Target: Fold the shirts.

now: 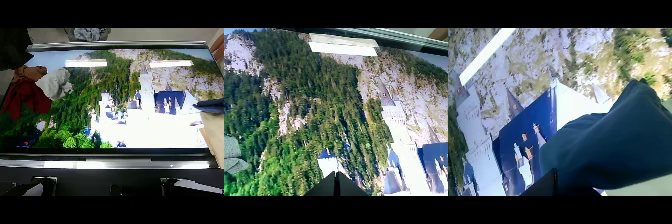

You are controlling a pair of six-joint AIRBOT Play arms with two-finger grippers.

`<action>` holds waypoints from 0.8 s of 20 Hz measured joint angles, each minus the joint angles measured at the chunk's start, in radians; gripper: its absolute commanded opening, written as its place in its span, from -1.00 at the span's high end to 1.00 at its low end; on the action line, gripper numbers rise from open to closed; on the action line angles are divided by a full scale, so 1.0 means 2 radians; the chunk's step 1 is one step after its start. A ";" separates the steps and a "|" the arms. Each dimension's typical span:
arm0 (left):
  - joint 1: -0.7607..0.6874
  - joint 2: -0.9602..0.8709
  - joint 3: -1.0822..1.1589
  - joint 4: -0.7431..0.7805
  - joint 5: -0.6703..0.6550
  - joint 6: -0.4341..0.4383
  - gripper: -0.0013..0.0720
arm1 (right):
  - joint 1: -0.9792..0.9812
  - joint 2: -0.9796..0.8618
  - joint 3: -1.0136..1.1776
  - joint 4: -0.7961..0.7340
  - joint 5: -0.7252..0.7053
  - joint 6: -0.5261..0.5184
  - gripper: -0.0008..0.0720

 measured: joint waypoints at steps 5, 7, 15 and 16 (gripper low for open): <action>0.000 0.000 0.000 0.000 0.000 0.000 0.87 | -0.038 0.014 -0.004 -0.061 0.062 0.002 0.85; 0.000 0.000 0.000 0.000 0.000 0.000 0.87 | -0.042 0.015 -0.020 -0.129 0.096 0.001 0.86; 0.000 0.001 0.000 -0.009 0.000 0.000 0.87 | -0.046 0.047 -0.174 -0.319 0.077 -0.006 0.85; 0.000 0.001 0.000 -0.010 0.000 0.000 0.87 | -0.046 0.048 -0.192 -0.330 0.066 -0.006 0.85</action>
